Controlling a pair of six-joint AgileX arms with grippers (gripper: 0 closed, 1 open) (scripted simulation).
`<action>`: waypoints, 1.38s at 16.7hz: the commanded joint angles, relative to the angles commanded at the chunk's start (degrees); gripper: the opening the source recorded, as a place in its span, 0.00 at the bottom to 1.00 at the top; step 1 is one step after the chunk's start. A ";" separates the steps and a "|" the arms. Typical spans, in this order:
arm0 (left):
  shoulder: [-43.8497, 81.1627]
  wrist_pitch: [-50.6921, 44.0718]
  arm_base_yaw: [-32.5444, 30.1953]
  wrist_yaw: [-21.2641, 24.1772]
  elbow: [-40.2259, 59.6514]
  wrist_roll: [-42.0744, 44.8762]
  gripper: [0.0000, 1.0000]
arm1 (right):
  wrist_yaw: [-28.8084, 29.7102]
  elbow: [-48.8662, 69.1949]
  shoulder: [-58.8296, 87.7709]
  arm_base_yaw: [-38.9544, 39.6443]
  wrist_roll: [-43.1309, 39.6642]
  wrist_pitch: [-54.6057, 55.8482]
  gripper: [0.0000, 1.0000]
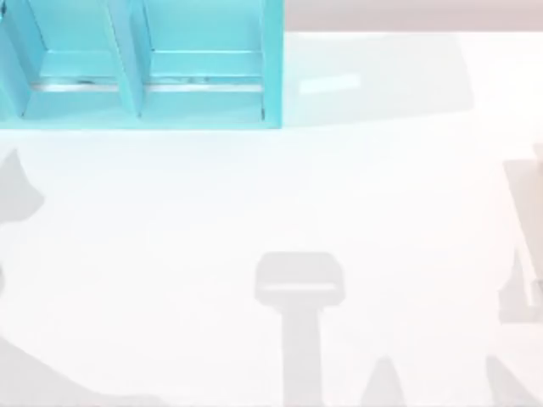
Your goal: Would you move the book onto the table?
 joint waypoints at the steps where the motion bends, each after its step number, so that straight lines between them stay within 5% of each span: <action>1: 0.00 0.00 0.00 0.00 0.00 0.00 1.00 | 0.00 0.00 0.00 0.00 0.00 0.00 1.00; 15: 12.86 -10.55 -6.61 -6.38 24.06 -1.05 1.00 | 0.00 0.00 0.00 0.00 0.00 0.00 1.00; 20: 13.38 -11.06 -6.93 -6.71 25.06 -1.08 1.00 | 0.00 0.00 0.00 0.00 0.00 0.00 1.00; 23: 13.38 -11.06 -6.93 -6.71 25.06 -1.08 0.77 | 0.00 0.00 0.00 0.00 0.00 0.00 1.00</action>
